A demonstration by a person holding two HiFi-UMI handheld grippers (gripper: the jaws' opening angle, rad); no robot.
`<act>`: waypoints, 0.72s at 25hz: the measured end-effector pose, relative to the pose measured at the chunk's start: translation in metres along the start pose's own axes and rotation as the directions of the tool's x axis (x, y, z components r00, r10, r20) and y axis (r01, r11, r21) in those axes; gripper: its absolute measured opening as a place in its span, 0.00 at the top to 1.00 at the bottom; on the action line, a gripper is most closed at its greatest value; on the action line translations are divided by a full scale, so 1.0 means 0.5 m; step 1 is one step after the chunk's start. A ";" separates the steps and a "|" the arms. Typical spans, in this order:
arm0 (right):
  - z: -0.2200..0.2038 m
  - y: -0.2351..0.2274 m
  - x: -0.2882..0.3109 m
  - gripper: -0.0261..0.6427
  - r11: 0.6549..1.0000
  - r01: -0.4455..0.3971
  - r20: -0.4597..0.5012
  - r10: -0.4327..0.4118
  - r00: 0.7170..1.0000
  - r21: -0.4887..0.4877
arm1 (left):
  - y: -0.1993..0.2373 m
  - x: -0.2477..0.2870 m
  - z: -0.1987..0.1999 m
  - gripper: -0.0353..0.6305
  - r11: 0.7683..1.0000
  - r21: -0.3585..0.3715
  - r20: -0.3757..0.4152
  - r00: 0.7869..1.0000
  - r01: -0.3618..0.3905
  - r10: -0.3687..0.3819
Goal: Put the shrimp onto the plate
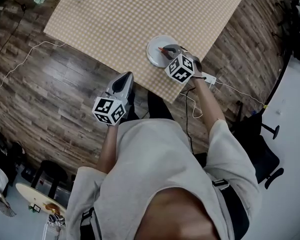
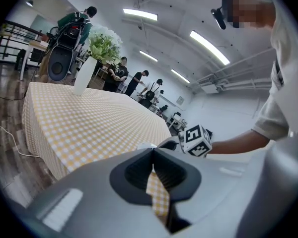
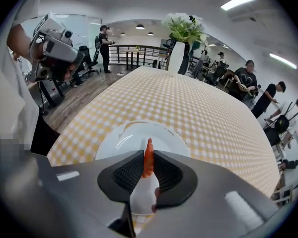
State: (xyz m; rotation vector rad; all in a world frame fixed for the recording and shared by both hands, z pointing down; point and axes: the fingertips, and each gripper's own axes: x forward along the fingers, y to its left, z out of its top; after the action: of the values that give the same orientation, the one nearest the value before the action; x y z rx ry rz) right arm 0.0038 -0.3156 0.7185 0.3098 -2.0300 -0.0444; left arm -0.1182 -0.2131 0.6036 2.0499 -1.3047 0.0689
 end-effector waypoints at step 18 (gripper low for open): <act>0.007 -0.026 0.021 0.80 0.960 -0.043 0.051 0.030 0.998 0.275 | 0.019 -0.029 0.001 0.93 1.000 -0.009 0.019 1.000 -0.024 0.025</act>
State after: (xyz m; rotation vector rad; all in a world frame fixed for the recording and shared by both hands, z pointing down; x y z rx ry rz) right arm -0.0013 -0.3308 0.7240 0.4492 -2.0883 0.2599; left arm -0.1332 -0.2046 0.6024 2.0319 -1.3398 0.0545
